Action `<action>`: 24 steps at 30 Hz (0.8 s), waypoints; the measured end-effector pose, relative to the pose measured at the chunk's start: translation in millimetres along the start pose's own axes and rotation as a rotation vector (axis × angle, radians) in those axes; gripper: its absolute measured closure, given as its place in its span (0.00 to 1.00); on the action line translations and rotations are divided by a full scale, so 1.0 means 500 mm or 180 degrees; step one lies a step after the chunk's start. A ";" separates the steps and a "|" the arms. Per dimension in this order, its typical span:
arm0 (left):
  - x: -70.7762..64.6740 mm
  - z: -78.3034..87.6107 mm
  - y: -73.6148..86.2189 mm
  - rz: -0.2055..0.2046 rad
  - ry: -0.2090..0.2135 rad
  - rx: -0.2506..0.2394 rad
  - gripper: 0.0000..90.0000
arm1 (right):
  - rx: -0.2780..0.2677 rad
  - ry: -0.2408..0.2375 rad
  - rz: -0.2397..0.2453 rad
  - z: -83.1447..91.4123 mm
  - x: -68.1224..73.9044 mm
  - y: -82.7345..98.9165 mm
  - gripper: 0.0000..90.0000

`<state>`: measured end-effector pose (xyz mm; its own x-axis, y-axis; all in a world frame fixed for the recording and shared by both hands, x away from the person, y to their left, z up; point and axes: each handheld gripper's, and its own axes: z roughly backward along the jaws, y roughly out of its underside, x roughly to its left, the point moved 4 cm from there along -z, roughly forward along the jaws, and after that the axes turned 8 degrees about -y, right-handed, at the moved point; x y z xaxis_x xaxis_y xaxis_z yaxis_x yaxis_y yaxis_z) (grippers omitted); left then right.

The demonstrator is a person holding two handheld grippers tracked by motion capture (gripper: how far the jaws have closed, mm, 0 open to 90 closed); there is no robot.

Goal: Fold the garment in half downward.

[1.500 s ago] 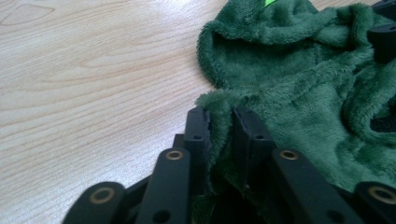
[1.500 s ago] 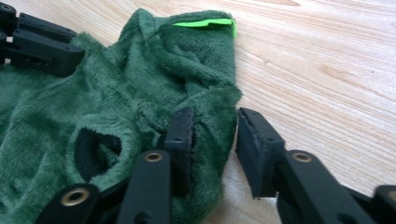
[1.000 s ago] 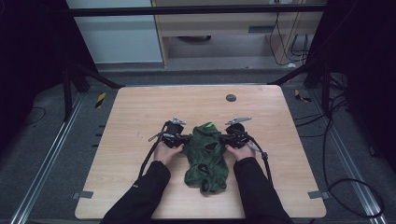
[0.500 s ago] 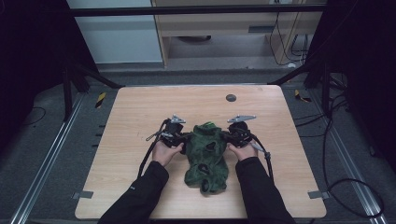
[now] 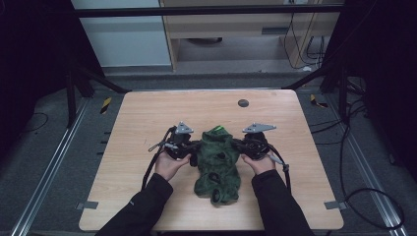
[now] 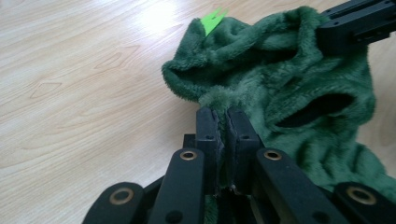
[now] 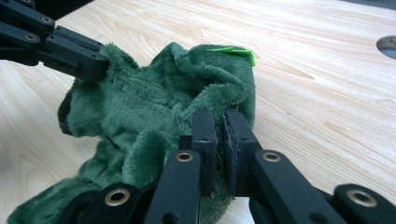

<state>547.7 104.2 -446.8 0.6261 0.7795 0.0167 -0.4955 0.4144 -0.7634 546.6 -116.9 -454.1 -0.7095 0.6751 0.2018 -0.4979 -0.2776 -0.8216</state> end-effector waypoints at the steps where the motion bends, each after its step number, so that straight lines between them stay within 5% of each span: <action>1: 0.000 0.000 0.000 0.0000 0.0000 0.0000 0.94 | 0.0000 0.0000 0.0000 0.000 0.000 0.000 0.94; 24: -0.045 0.072 0.056 -0.0153 0.0138 -0.0024 0.94 | -0.0021 -0.0159 0.0206 0.045 0.053 0.044 0.94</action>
<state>498.1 115.0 -445.4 0.6747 0.7376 0.0256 -0.4598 0.4473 -0.7672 505.9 -120.4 -454.9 -0.7642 0.6209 0.1746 -0.4471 -0.3149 -0.8372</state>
